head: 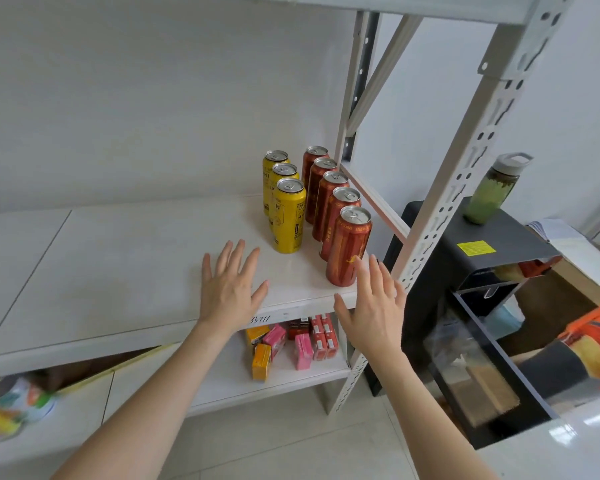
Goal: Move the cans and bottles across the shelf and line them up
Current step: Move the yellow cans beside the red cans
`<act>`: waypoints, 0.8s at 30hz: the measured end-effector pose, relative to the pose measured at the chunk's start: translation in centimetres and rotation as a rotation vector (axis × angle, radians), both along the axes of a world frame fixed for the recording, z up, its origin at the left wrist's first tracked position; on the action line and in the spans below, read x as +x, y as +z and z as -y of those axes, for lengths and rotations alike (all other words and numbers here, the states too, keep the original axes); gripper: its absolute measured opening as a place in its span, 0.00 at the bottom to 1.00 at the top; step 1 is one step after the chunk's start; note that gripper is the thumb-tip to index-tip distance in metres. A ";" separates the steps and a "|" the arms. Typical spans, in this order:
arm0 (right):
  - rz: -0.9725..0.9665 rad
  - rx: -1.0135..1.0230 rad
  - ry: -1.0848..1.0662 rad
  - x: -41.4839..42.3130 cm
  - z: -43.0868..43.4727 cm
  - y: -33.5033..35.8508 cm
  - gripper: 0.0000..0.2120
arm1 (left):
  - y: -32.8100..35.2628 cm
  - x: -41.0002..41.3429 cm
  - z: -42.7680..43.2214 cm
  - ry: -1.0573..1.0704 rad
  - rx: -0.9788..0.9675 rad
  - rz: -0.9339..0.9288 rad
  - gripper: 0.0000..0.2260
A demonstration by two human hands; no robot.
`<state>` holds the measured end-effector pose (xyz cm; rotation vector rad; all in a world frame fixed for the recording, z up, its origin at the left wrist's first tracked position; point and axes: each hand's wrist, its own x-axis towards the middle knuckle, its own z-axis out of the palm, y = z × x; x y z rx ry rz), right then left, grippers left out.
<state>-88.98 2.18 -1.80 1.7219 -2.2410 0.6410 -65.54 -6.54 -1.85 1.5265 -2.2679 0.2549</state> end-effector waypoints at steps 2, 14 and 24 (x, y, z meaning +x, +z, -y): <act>-0.052 0.022 0.032 0.9 -1.0 0.5 0.35 | 0.2 0.7 -2.0 0.011 -0.016 0.022 0.28; -0.164 0.082 0.192 9.8 -5.4 2.1 0.36 | 1.3 9.4 -10.8 0.102 -0.104 0.112 0.27; -0.171 0.070 0.275 22.2 -3.9 2.6 0.36 | 1.9 22.0 -11.3 0.183 -0.136 0.144 0.29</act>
